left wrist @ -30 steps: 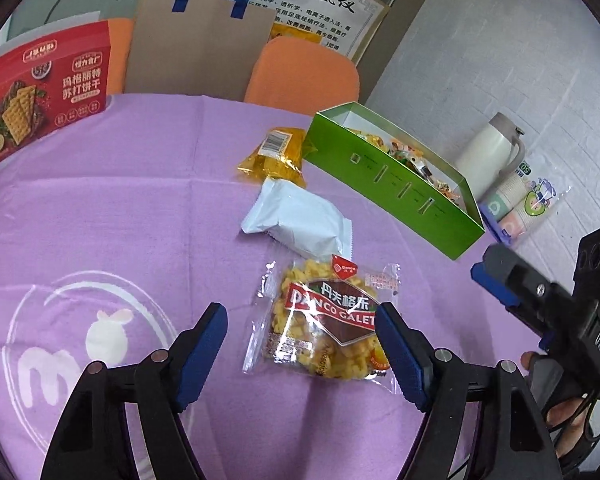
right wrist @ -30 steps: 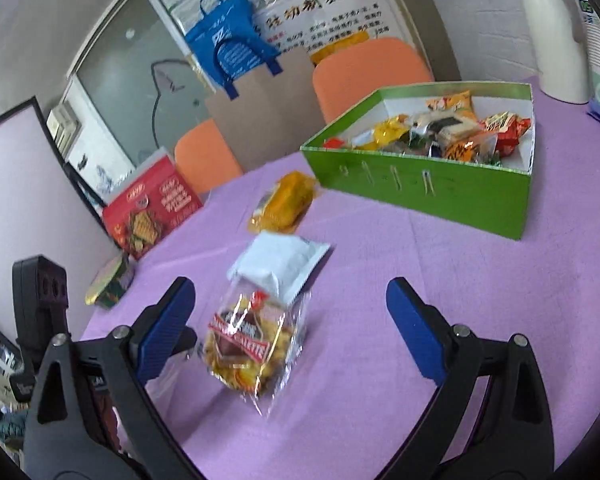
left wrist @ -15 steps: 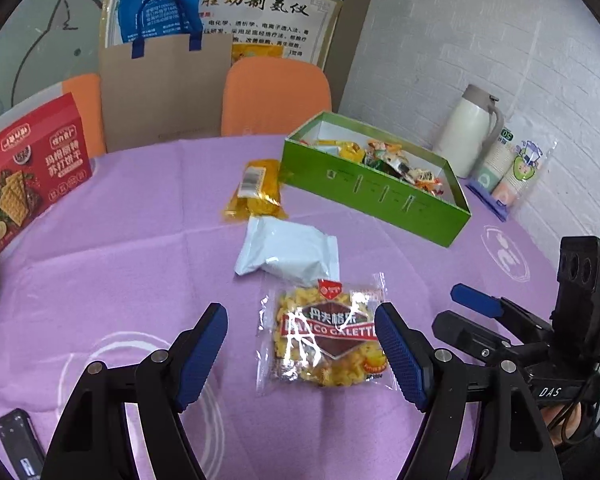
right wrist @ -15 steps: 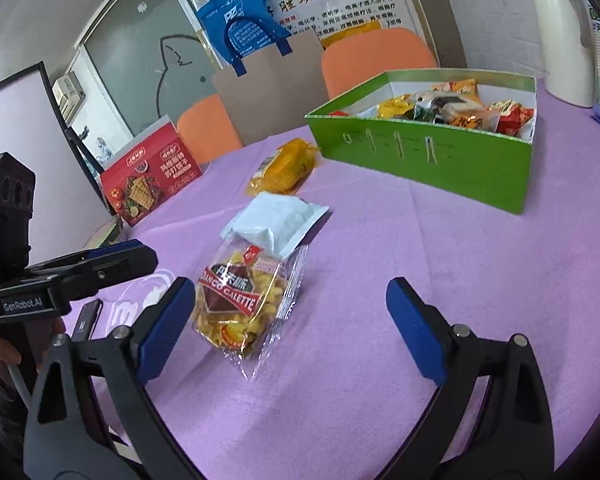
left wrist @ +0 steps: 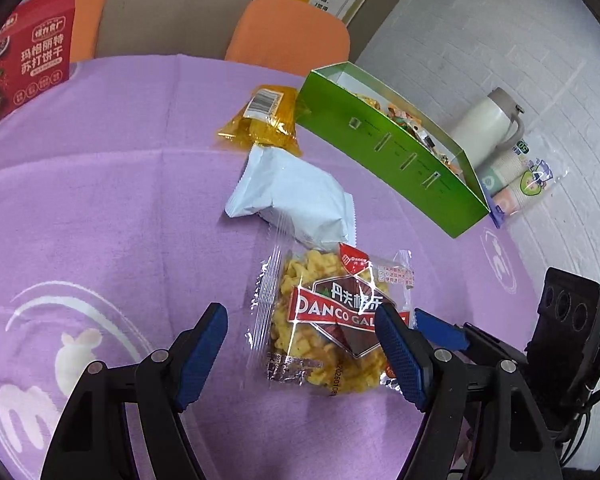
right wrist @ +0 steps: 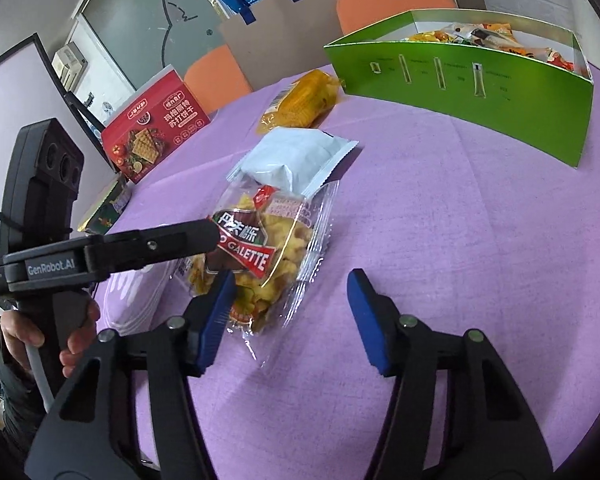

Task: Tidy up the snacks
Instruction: 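Close both tools together on the Danco Galette cookie bag, then lower the Danco Galette bag into the green box and open both tools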

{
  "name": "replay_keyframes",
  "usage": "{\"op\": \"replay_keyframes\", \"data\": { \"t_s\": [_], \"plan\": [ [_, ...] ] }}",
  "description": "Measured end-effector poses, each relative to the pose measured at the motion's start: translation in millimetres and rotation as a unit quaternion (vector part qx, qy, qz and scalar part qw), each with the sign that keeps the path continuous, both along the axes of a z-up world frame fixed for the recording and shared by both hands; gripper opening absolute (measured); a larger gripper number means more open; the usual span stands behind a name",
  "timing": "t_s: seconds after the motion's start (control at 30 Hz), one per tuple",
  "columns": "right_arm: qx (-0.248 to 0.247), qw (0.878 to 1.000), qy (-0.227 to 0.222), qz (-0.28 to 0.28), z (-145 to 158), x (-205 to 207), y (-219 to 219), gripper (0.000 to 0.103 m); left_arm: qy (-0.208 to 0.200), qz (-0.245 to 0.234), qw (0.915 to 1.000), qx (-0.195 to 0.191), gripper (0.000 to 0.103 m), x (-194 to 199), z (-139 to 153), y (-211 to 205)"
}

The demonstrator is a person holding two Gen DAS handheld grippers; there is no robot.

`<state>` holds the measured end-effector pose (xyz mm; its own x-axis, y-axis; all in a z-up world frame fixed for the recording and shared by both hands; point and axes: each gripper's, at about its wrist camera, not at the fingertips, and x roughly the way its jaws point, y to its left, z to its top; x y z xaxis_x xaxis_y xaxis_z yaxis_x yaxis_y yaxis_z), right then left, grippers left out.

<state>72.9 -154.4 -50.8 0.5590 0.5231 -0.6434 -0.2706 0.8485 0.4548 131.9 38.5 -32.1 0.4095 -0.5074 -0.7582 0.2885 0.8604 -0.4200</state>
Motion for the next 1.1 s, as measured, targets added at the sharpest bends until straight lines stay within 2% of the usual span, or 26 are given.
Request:
{"op": "replay_keyframes", "data": {
  "t_s": [0.03,0.13,0.2,0.23,0.33,0.47,0.67,0.9,1.1],
  "plan": [
    [0.003,1.000,0.002,0.004,0,1,0,0.055,0.006,-0.004,1.0000,0.001,0.062,0,-4,-2],
    [0.009,1.000,0.006,0.014,-1,3,2,0.041,0.008,-0.014,0.9999,-0.005,0.053,-3,-5,-5],
    [0.005,1.000,0.001,0.017,1,3,5,0.039,0.006,-0.014,0.9999,-0.003,0.047,-7,-3,-8],
    [0.005,1.000,-0.004,0.018,2,2,5,0.032,0.001,-0.014,0.9999,0.004,0.042,-10,-1,-10],
    [0.012,1.000,-0.005,0.009,4,0,-3,0.024,0.003,-0.011,0.9999,0.005,0.036,-15,3,-12],
    [0.018,1.000,-0.023,0.000,15,-7,-16,0.022,-0.008,-0.016,0.9998,0.003,0.036,-22,17,-22],
    [0.021,0.996,-0.082,-0.037,51,-15,-51,0.022,-0.057,-0.047,0.9973,-0.002,0.036,-19,61,-59],
    [0.018,0.988,-0.121,-0.100,77,4,-99,0.022,-0.096,-0.085,0.9917,-0.007,0.035,15,96,-124],
    [0.017,0.982,-0.136,-0.133,92,48,-129,0.022,-0.109,-0.093,0.9896,-0.015,0.035,67,113,-161]
  ]
}}
